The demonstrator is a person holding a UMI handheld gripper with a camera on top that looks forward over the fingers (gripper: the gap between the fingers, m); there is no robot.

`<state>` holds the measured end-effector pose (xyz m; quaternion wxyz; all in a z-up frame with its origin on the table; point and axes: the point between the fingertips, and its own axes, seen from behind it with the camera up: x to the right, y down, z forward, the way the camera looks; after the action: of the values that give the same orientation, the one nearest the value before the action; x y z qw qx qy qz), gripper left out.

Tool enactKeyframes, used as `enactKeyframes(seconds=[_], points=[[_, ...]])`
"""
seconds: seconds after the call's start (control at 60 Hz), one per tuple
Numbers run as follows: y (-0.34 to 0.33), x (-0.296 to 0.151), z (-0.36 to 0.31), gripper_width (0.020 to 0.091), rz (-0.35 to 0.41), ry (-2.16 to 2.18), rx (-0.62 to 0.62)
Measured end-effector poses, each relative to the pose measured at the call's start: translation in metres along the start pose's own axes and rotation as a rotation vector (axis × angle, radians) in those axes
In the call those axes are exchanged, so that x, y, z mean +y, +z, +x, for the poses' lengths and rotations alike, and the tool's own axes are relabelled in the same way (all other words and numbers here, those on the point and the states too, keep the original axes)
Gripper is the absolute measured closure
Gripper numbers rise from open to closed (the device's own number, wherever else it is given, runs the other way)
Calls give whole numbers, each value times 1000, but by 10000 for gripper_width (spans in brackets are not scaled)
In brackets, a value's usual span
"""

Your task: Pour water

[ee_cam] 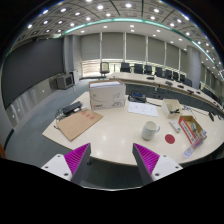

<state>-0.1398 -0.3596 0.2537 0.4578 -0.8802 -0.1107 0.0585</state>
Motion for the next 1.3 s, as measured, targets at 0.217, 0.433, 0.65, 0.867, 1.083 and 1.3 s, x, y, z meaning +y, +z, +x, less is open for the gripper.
enactKeyframes(seconds=[0.217, 0.433, 0.65, 0.867, 1.083, 1.3], points=[[-2, 24, 79, 240, 0, 64, 70], [-11, 66, 210, 240, 14, 121, 179], [-17, 109, 366, 239, 54, 178, 308], [24, 118, 485, 243, 145, 199, 356], [94, 116, 527, 243, 170, 157, 321], [143, 116, 538, 525, 180, 126, 308]])
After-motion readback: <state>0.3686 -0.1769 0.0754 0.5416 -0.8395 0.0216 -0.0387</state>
